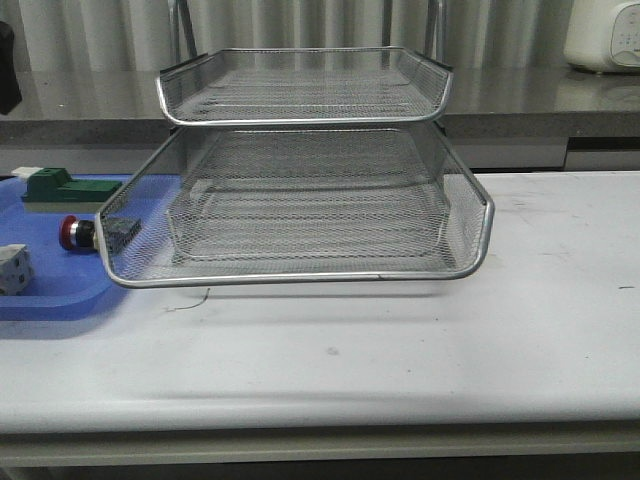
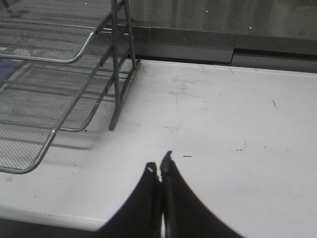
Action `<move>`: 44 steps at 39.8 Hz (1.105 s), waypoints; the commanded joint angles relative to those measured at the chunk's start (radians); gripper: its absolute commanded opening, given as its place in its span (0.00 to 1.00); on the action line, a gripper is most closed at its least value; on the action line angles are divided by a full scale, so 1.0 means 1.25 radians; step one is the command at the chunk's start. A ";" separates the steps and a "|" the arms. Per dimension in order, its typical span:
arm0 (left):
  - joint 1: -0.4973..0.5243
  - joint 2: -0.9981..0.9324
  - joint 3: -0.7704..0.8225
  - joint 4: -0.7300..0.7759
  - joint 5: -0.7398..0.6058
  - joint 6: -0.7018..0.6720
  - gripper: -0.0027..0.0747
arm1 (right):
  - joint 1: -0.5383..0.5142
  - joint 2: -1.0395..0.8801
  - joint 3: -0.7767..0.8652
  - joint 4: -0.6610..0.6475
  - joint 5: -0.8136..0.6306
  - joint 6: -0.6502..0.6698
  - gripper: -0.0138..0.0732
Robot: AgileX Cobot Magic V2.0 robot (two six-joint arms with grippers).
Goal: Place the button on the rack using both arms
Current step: 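Lower the left gripper onto the red-capped button in the blue tray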
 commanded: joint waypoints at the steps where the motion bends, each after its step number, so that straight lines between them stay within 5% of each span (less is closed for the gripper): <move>1: -0.003 0.042 -0.099 -0.014 0.055 0.074 0.90 | 0.002 0.008 -0.019 0.000 -0.066 -0.002 0.09; 9: -0.003 0.212 -0.269 -0.110 0.242 0.262 0.90 | 0.002 0.008 -0.019 0.000 -0.066 -0.002 0.09; 16: -0.003 0.351 -0.423 -0.114 0.401 0.273 0.90 | 0.002 0.008 -0.019 0.000 -0.066 -0.002 0.09; 27: -0.021 0.481 -0.560 -0.115 0.442 0.273 0.90 | 0.002 0.008 -0.019 0.000 -0.066 -0.002 0.09; 44: -0.054 0.538 -0.593 -0.115 0.390 0.291 0.90 | 0.002 0.008 -0.019 0.000 -0.066 -0.002 0.09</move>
